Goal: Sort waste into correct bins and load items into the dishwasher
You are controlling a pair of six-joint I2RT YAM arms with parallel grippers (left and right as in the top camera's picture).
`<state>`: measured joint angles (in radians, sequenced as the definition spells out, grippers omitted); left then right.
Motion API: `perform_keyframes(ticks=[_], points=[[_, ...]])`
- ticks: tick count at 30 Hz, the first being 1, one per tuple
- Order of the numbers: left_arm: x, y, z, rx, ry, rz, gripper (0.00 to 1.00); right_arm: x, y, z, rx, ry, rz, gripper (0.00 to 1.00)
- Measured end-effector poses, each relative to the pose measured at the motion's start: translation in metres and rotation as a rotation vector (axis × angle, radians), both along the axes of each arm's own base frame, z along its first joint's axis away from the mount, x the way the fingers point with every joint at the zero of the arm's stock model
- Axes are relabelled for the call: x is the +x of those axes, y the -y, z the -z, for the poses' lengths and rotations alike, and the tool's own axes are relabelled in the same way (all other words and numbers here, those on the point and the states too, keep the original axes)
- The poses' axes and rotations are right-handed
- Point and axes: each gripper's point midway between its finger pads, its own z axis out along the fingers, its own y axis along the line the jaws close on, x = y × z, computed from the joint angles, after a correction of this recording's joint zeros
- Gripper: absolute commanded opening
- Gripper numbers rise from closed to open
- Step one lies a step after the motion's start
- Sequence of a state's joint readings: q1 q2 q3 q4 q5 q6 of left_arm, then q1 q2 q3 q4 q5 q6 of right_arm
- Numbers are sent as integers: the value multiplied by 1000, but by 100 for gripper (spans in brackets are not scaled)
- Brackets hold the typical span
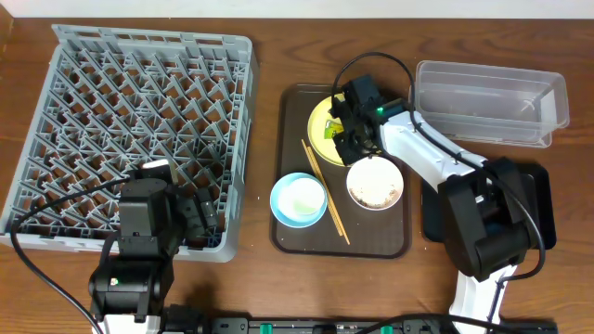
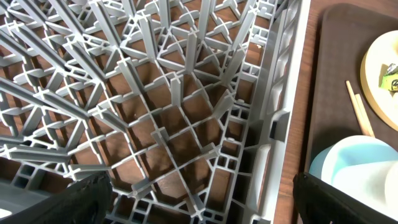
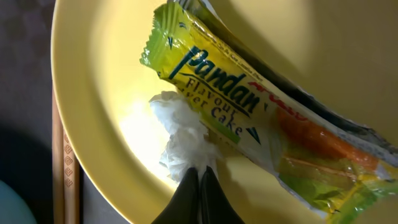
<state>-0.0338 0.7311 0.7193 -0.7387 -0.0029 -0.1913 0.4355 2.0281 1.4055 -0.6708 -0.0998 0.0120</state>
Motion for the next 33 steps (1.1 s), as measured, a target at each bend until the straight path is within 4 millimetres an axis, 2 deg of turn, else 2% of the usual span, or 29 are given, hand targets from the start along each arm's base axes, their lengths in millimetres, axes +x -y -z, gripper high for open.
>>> perform_keyframes(ticks=[3,5,8,9,12,13,16,17,20,21,23,26,29,30,33], points=[[0,0,0,0,0,0,95,3,0,-6,9,6,24,1],[0,0,0,0,0,0,95,9,0,-17,26,29,45,1],[0,0,0,0,0,0,95,24,12,-51,67,109,95,1],[0,0,0,0,0,0,95,31,20,-68,85,147,123,1],[0,0,0,0,0,0,95,50,59,-124,105,274,260,1],[0,0,0,0,0,0,95,53,69,-136,108,299,297,1],[0,0,0,0,0,0,95,57,121,-160,77,347,485,1],[0,0,0,0,0,0,95,57,146,-162,59,347,574,1],[0,0,0,0,0,0,95,56,182,-155,24,327,694,3],[0,0,0,0,0,0,95,56,196,-151,11,318,741,7],[0,0,0,0,0,0,95,56,212,-146,-1,309,796,14],[0,0,0,0,0,0,95,60,228,-137,-12,303,847,24],[0,0,0,0,0,0,95,69,236,-133,-7,321,874,53],[0,0,0,0,0,0,95,71,238,-132,-6,325,881,60],[0,0,0,0,0,0,95,76,238,-134,7,349,883,65]])
